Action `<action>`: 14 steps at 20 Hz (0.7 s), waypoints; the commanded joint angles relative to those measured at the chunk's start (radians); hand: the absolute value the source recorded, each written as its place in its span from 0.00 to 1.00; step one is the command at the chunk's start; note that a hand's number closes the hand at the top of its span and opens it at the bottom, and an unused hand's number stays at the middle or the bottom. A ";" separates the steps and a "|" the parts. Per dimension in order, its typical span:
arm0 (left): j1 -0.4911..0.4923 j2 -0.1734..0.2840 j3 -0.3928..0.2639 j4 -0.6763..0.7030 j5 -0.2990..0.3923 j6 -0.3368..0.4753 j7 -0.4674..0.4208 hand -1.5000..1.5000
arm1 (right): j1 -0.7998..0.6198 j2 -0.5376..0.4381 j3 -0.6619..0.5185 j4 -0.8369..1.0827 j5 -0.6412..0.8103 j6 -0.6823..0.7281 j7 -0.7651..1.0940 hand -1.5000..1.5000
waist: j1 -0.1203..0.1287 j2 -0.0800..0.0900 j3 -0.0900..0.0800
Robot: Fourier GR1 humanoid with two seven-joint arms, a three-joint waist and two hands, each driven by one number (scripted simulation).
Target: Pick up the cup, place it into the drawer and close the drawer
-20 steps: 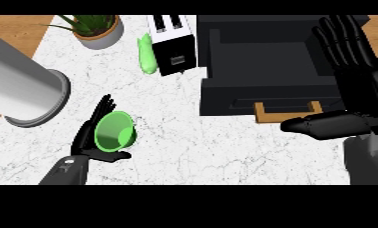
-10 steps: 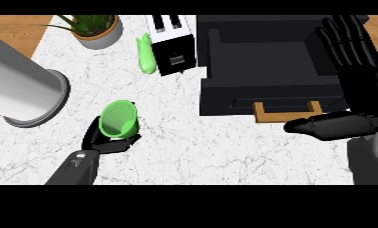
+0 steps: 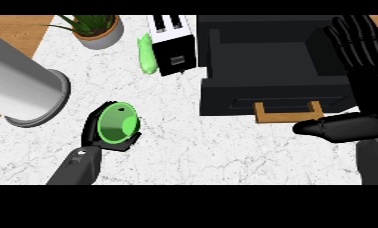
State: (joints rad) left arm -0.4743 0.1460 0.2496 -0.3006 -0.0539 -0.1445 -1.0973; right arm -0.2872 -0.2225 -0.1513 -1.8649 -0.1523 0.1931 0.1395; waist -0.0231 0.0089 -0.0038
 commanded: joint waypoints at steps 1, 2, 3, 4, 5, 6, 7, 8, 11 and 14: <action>-0.044 0.022 0.103 -0.007 0.083 0.062 -0.092 1.00 | 0.001 0.015 0.012 0.000 0.005 -0.008 -0.002 0.00 | 0.000 0.003 0.000; -0.026 -0.023 0.124 -0.014 0.100 0.125 -0.119 1.00 | -0.008 -0.027 -0.037 0.032 -0.022 0.021 -0.017 0.00 | 0.001 0.004 0.000; -0.003 -0.015 0.148 -0.016 0.118 0.135 -0.133 1.00 | 0.025 0.022 0.017 -0.038 0.002 -0.011 0.006 0.00 | 0.000 -0.001 0.000; -0.040 0.000 0.156 -0.034 0.132 0.094 -0.118 1.00 | -0.022 -0.009 -0.028 0.012 -0.019 -0.006 0.011 0.00 | 0.007 -0.001 0.001; -0.039 -0.003 0.153 -0.025 0.132 0.037 -0.148 1.00 | 0.025 0.000 0.003 -0.034 0.006 0.001 0.000 0.00 | -0.002 -0.001 0.000; -0.068 -0.029 0.143 -0.046 0.138 0.007 -0.115 1.00 | 0.005 0.022 0.021 -0.025 0.016 -0.022 0.018 0.00 | 0.007 -0.004 0.001; -0.101 0.036 0.133 -0.049 0.135 -0.066 -0.051 1.00 | 0.009 0.028 0.032 -0.039 0.039 -0.034 0.013 0.00 | 0.008 -0.004 0.002; -0.105 0.033 0.129 -0.043 0.134 -0.089 -0.070 1.00 | 0.019 -0.005 -0.010 -0.018 -0.024 0.013 0.014 0.00 | 0.001 -0.002 0.001; -0.174 -0.020 0.084 -0.104 0.114 -0.036 -0.008 1.00 | 0.007 0.002 0.012 -0.027 0.008 -0.005 0.026 0.00 | 0.010 -0.008 0.003; -0.198 -0.033 0.041 -0.181 0.101 -0.049 0.046 1.00 | 0.038 0.000 0.003 0.011 0.026 0.006 -0.016 0.00 | 0.023 -0.011 0.004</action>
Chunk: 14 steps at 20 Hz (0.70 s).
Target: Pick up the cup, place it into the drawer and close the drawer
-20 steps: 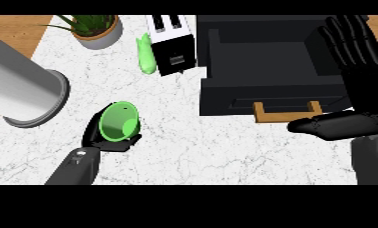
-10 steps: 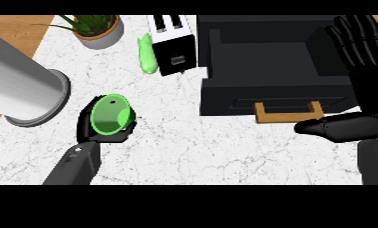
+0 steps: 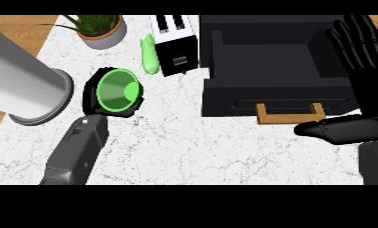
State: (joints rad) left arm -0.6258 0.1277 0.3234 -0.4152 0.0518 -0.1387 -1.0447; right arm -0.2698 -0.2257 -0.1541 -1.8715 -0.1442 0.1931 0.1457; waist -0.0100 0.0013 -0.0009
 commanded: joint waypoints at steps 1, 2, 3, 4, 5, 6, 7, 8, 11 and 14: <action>-0.060 -0.025 -0.045 -0.122 0.000 -0.033 0.053 1.00 | 0.038 0.004 0.006 -0.028 0.013 0.000 -0.003 0.00 | 0.015 -0.009 0.002; -0.086 -0.045 -0.044 -0.096 -0.002 -0.007 0.043 1.00 | -0.005 0.028 0.025 0.001 0.039 -0.032 -0.009 0.00 | 0.008 -0.002 0.001; -0.110 -0.058 -0.065 -0.161 -0.002 0.001 0.129 1.00 | 0.024 -0.008 -0.007 -0.016 0.004 -0.001 0.021 0.00 | 0.015 -0.009 0.002; -0.130 -0.121 -0.092 -0.180 -0.019 0.053 0.138 1.00 | 0.001 0.017 0.011 0.035 0.042 -0.019 -0.031 0.00 | 0.020 -0.008 0.002; -0.131 -0.056 -0.088 -0.241 0.002 -0.013 0.200 1.00 | -0.042 0.003 -0.018 0.035 0.028 -0.039 0.007 0.00 | 0.029 -0.011 0.002; -0.208 -0.124 -0.109 -0.231 -0.009 0.062 0.261 1.00 | -0.020 -0.021 -0.032 0.038 -0.002 0.004 -0.010 0.00 | 0.019 -0.011 0.003; -0.190 -0.124 -0.117 -0.270 -0.011 0.061 0.276 1.00 | 0.045 -0.007 -0.026 0.008 0.006 0.009 -0.041 0.00 | 0.014 -0.010 0.002; -0.192 -0.125 -0.156 -0.321 0.014 0.081 0.332 1.00 | 0.033 -0.011 -0.024 -0.016 0.001 0.001 -0.001 0.00 | 0.018 -0.014 0.002; -0.314 -0.126 -0.190 -0.346 0.051 0.156 0.461 1.00 | 0.039 0.010 -0.005 0.013 0.015 0.005 -0.046 0.00 | 0.002 -0.009 0.002; -0.355 -0.127 -0.256 -0.374 0.081 0.229 0.561 1.00 | 0.066 0.033 0.005 0.007 0.041 -0.014 -0.068 0.00 | -0.006 -0.006 0.002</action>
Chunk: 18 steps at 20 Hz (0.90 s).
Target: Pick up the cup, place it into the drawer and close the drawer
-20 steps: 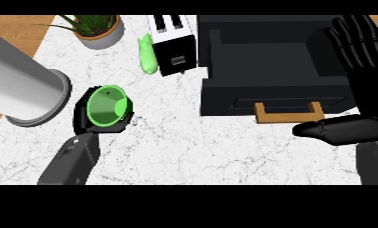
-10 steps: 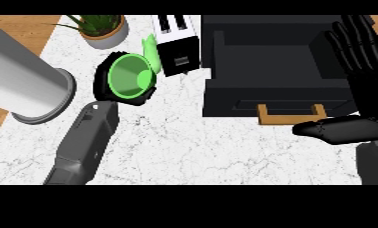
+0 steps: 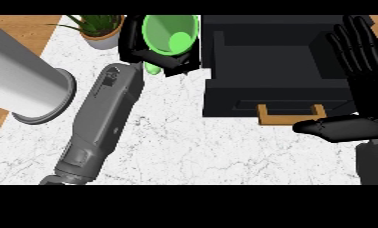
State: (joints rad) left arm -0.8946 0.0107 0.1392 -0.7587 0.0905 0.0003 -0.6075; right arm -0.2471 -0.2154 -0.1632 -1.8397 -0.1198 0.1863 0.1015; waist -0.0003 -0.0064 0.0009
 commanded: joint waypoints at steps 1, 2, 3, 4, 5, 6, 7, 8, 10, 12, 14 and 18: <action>-0.113 -0.010 -0.048 -0.057 0.020 0.088 0.169 1.00 | 0.030 0.021 0.025 -0.017 0.028 -0.007 -0.026 0.00 | -0.007 0.003 0.000; -0.106 -0.010 -0.082 -0.104 0.027 0.091 0.180 1.00 | -0.025 -0.014 -0.017 0.061 0.000 0.019 -0.046 0.00 | 0.000 0.004 0.000; -0.167 -0.010 -0.077 -0.097 0.021 0.120 0.256 1.00 | -0.025 -0.009 -0.009 0.073 0.025 0.004 -0.045 0.00 | -0.001 0.004 0.000; -0.198 -0.010 -0.113 0.021 0.033 0.181 0.169 1.00 | -0.021 0.014 0.031 -0.026 0.030 -0.025 0.035 0.00 | -0.026 0.008 -0.001; -0.209 -0.010 -0.172 0.014 0.076 0.244 0.205 1.00 | -0.012 0.022 0.029 0.000 0.023 -0.010 -0.012 0.00 | -0.028 0.007 -0.001; -0.267 -0.011 -0.156 0.016 0.058 0.251 0.275 1.00 | -0.011 -0.012 -0.014 0.004 -0.002 0.008 -0.012 0.00 | -0.028 0.007 0.000; -0.311 -0.011 -0.156 0.099 0.075 0.280 0.256 1.00 | 0.006 -0.003 0.009 0.028 0.015 0.023 -0.046 0.00 | -0.041 0.013 0.000; -0.299 -0.011 -0.193 0.119 0.109 0.274 0.259 1.00 | -0.017 -0.007 -0.005 0.015 -0.010 0.020 -0.024 0.00 | -0.038 0.012 0.000; -0.375 -0.011 -0.217 0.174 0.131 0.323 0.317 1.00 | -0.049 0.000 0.009 0.017 0.007 0.000 -0.002 0.00 | -0.045 0.013 0.000; -0.434 -0.011 -0.223 0.239 0.133 0.352 0.370 1.00 | -0.012 0.024 0.026 -0.008 0.013 -0.005 -0.022 0.00 | -0.056 0.016 0.000; -0.475 -0.011 -0.233 0.317 0.133 0.360 0.370 1.00 | -0.035 -0.016 -0.011 0.045 -0.017 0.034 -0.037 0.00 | -0.067 0.023 0.001; -0.447 -0.011 -0.295 0.423 0.153 0.345 0.341 1.00 | -0.077 -0.022 0.008 -0.022 -0.035 0.030 0.038 0.00 | -0.104 0.030 0.000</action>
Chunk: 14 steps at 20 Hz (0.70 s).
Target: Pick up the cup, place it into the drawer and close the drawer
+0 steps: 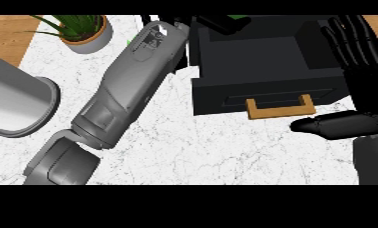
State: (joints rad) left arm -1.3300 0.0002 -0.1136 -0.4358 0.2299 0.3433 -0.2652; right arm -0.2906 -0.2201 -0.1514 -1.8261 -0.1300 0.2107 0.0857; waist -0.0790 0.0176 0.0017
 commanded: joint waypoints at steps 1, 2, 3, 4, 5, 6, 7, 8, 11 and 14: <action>-0.065 0.000 -0.078 0.106 0.036 0.012 0.063 1.00 | -0.050 0.017 0.018 0.021 0.002 -0.012 0.005 0.00 | -0.041 0.012 0.001; -0.024 0.000 -0.091 0.125 0.024 -0.040 0.016 1.00 | -0.020 0.029 0.023 0.015 0.009 -0.007 -0.036 0.00 | -0.038 0.014 0.001; -0.027 0.000 -0.103 0.146 0.024 -0.057 0.038 1.00 | -0.033 0.016 0.033 0.025 0.012 0.007 -0.022 0.00 | -0.044 0.017 0.001; -0.015 0.000 -0.137 0.133 0.056 -0.073 0.069 1.00 | -0.039 0.007 0.019 0.043 0.014 0.008 -0.030 0.00 | -0.054 0.014 0.001; -0.042 0.000 -0.161 0.151 0.040 -0.064 0.097 1.00 | -0.049 0.010 0.034 0.034 0.006 0.015 -0.014 0.00 | -0.078 0.019 0.001; 0.006 0.000 -0.185 0.150 0.043 -0.090 0.054 1.00 | -0.072 0.019 0.039 0.039 0.005 0.008 -0.013 0.00 | -0.070 0.020 0.001; -0.008 0.000 -0.171 0.167 0.053 -0.100 0.070 1.00 | -0.037 0.013 0.027 0.013 -0.006 0.015 -0.018 0.00 | -0.083 0.021 0.001; 0.009 0.000 -0.187 0.159 0.059 -0.079 0.049 1.00 | -0.061 -0.002 0.031 0.012 -0.024 0.035 0.008 0.00 | -0.102 0.024 0.001; 0.026 0.000 -0.244 0.151 0.071 -0.081 0.064 0.00 | -0.102 0.029 0.061 0.057 -0.001 0.021 -0.018 0.00 | -0.112 0.031 0.001; 0.086 0.000 -0.223 0.119 0.127 -0.082 -0.027 0.00 | -0.132 0.017 0.061 0.038 -0.026 0.039 0.002 0.00 | -0.132 0.038 -0.001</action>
State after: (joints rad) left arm -1.2949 0.0001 -0.3260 -0.3001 0.3114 0.2642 -0.2346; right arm -0.3868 -0.2044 -0.1043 -1.7859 -0.1405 0.2356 0.0783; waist -0.1844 0.0465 0.0020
